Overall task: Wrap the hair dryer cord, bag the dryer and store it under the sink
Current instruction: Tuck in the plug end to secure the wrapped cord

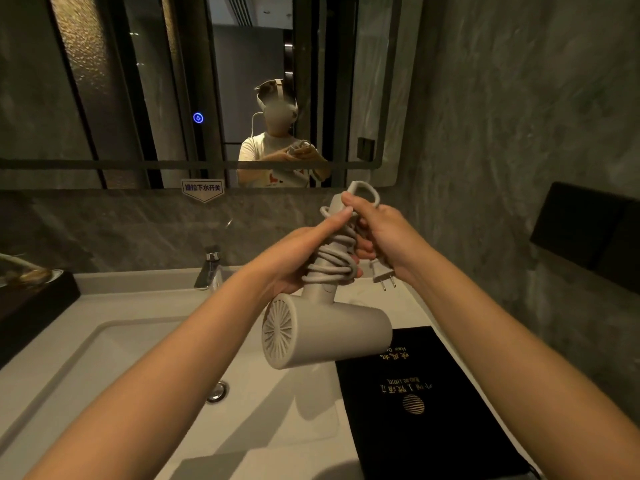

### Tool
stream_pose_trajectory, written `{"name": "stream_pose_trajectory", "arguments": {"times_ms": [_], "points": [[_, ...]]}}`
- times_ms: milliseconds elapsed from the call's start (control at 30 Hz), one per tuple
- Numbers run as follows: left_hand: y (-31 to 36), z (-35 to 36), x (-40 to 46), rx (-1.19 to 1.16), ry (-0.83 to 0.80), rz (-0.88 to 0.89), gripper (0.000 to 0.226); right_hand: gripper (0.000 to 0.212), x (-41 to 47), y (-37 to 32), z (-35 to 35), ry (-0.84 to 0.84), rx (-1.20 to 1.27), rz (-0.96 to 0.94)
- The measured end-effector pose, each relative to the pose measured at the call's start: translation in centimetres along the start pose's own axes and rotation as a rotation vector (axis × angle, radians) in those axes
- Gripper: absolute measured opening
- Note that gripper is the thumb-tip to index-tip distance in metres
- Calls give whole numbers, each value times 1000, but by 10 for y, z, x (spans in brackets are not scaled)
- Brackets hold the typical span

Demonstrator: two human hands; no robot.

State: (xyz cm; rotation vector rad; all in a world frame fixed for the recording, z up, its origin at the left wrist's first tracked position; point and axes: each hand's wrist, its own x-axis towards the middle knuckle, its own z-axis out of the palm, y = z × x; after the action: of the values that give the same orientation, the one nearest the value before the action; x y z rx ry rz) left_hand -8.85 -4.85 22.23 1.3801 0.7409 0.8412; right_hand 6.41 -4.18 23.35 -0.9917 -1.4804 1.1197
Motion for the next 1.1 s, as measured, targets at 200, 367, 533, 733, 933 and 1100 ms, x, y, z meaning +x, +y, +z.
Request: {"name": "stream_pose_trajectory", "arguments": {"times_ms": [200,367,533,733,933,1100], "points": [[-11,0,5,-206,154,10,22,27,-1,8,-25,-83,282,90],[-19,-2,7,-332,191,42,24,32,-7,27,-28,-109,380,-35],[-26,-4,8,-445,188,82,29,13,-4,40,-19,100,452,-146],[-31,-9,2,-514,97,116,36,14,-1,42,-18,229,480,-193],[-34,-9,3,-186,179,210,48,13,-2,35,-11,321,116,-346],[-41,-9,4,-134,263,234,49,20,-5,27,-8,126,18,-328]]}}
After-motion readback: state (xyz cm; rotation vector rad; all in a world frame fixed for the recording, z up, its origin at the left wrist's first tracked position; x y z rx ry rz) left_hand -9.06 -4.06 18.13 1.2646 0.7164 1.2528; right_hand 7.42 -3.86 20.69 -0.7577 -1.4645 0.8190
